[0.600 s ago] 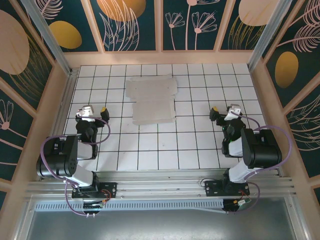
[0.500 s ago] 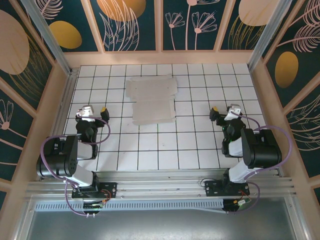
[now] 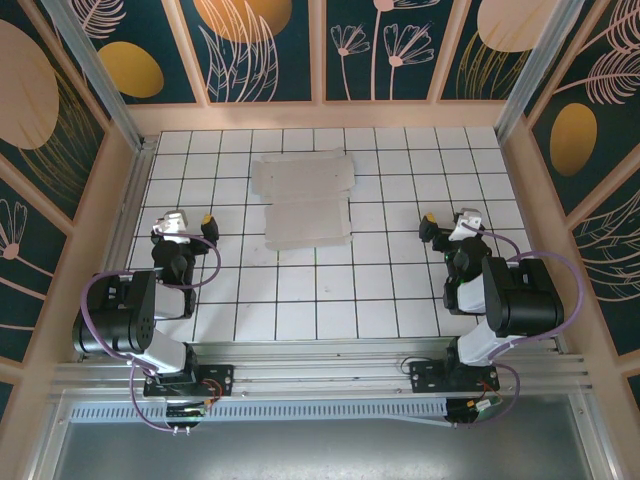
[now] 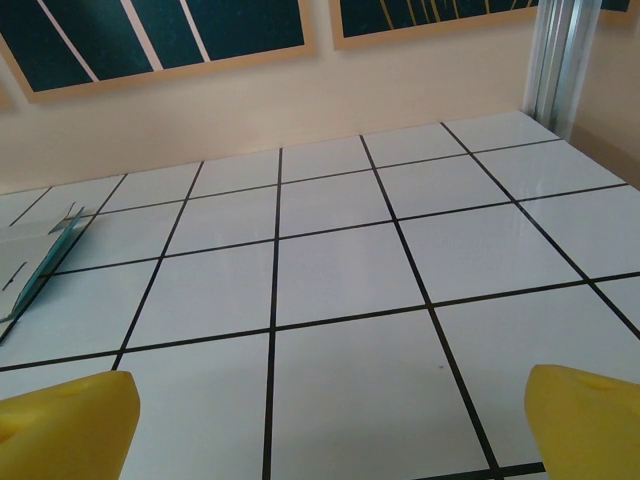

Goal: Fold the paper box

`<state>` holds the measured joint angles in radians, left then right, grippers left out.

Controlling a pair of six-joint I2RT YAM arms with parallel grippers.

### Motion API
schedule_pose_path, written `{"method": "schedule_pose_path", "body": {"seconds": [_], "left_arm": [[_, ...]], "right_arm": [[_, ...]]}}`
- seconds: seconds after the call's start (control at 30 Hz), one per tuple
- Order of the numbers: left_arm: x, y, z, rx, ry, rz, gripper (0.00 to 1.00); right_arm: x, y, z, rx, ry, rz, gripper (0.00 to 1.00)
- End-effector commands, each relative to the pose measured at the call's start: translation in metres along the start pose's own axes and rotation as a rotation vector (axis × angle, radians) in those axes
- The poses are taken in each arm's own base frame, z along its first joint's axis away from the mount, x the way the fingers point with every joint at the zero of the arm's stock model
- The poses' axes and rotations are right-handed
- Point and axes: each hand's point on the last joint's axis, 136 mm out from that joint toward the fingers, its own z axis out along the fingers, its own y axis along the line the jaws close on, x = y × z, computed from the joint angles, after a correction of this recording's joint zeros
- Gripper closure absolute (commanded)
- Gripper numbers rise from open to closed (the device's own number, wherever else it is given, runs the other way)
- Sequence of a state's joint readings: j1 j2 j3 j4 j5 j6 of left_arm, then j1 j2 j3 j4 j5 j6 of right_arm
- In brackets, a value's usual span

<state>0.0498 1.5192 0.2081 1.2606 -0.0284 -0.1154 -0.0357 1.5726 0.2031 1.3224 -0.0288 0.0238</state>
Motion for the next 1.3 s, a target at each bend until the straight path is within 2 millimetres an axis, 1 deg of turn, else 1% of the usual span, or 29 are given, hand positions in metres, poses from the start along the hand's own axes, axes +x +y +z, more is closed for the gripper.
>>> {"method": "schedule_pose_path", "body": {"seconds": [0.0, 0.07, 0.13, 0.2, 0.27, 0.33, 0.37, 0.4, 0.47, 0.5, 0.53, 0.6, 0.63, 0.7, 0.77, 0.83, 0.87, 0.93, 1.03, 1.13, 1.17, 1.2, 1.27], "left_arm": [[-0.015, -0.007, 0.000, 0.036, -0.054, 0.015, 0.01], [-0.019, -0.007, -0.002, 0.037, -0.063, 0.016, 0.01], [-0.028, -0.003, -0.008, 0.009, -0.082, -0.001, 0.01], [-0.034, 0.004, -0.011, -0.035, -0.060, -0.026, 0.01], [-0.045, 0.016, -0.011, -0.116, -0.022, -0.120, 0.01], [-0.056, 0.012, -0.012, -0.112, 0.018, -0.240, 0.01], [-0.059, 0.009, -0.010, -0.115, 0.060, -0.339, 0.01], [-0.060, 0.002, -0.007, -0.096, 0.114, -0.422, 0.01], [-0.062, -0.027, 0.004, 0.015, 0.248, -0.544, 0.04], [-0.059, -0.043, 0.011, 0.064, 0.333, -0.585, 0.05], [-0.055, -0.058, 0.019, 0.109, 0.421, -0.604, 0.06], [-0.046, -0.079, 0.033, 0.168, 0.567, -0.599, 0.10], [-0.043, -0.085, 0.041, 0.186, 0.616, -0.586, 0.13], [-0.036, -0.089, 0.058, 0.188, 0.668, -0.572, 0.17], [-0.032, -0.094, 0.072, 0.209, 0.693, -0.548, 0.19], [-0.027, -0.098, 0.088, 0.217, 0.703, -0.519, 0.20], [-0.022, -0.099, 0.093, 0.217, 0.717, -0.503, 0.20], [-0.009, -0.103, 0.107, 0.218, 0.753, -0.473, 0.20], [0.002, -0.105, 0.116, 0.224, 0.785, -0.460, 0.20], [0.004, -0.104, 0.118, 0.223, 0.791, -0.451, 0.19], [0.004, -0.104, 0.119, 0.221, 0.791, -0.449, 0.18], [0.005, -0.104, 0.118, 0.220, 0.794, -0.445, 0.18], [0.005, -0.103, 0.119, 0.212, 0.791, -0.441, 0.17]], "right_arm": [[-0.011, 0.003, 0.002, -0.019, -0.034, -0.012, 0.01], [-0.015, 0.005, 0.000, -0.023, -0.043, -0.013, 0.01], [-0.027, 0.003, -0.004, -0.010, -0.064, -0.012, 0.01], [-0.039, 0.005, -0.008, -0.005, -0.065, -0.015, 0.01], [-0.053, 0.011, -0.008, -0.008, -0.039, 0.019, 0.01], [-0.068, 0.028, -0.008, -0.067, 0.005, 0.126, 0.01], [-0.073, 0.042, -0.006, -0.113, 0.050, 0.191, 0.02], [-0.078, 0.059, -0.002, -0.174, 0.096, 0.226, 0.02], [-0.077, 0.099, 0.009, -0.289, 0.242, 0.254, 0.02], [-0.078, 0.122, 0.016, -0.349, 0.312, 0.247, 0.03], [-0.081, 0.143, 0.023, -0.402, 0.370, 0.237, 0.03], [-0.078, 0.173, 0.038, -0.470, 0.462, 0.224, 0.03], [-0.077, 0.184, 0.048, -0.492, 0.486, 0.221, 0.03], [-0.072, 0.193, 0.072, -0.502, 0.518, 0.233, 0.03], [-0.064, 0.199, 0.100, -0.508, 0.546, 0.241, 0.03], [-0.050, 0.204, 0.131, -0.517, 0.582, 0.254, 0.04], [-0.043, 0.207, 0.143, -0.527, 0.597, 0.260, 0.05], [-0.024, 0.211, 0.169, -0.529, 0.638, 0.276, 0.08], [0.004, 0.219, 0.196, -0.533, 0.705, 0.289, 0.11], [0.030, 0.228, 0.214, -0.528, 0.757, 0.275, 0.14], [0.037, 0.229, 0.216, -0.532, 0.768, 0.274, 0.14], [0.042, 0.233, 0.222, -0.536, 0.776, 0.275, 0.17], [0.052, 0.237, 0.227, -0.542, 0.803, 0.271, 0.21]]}}
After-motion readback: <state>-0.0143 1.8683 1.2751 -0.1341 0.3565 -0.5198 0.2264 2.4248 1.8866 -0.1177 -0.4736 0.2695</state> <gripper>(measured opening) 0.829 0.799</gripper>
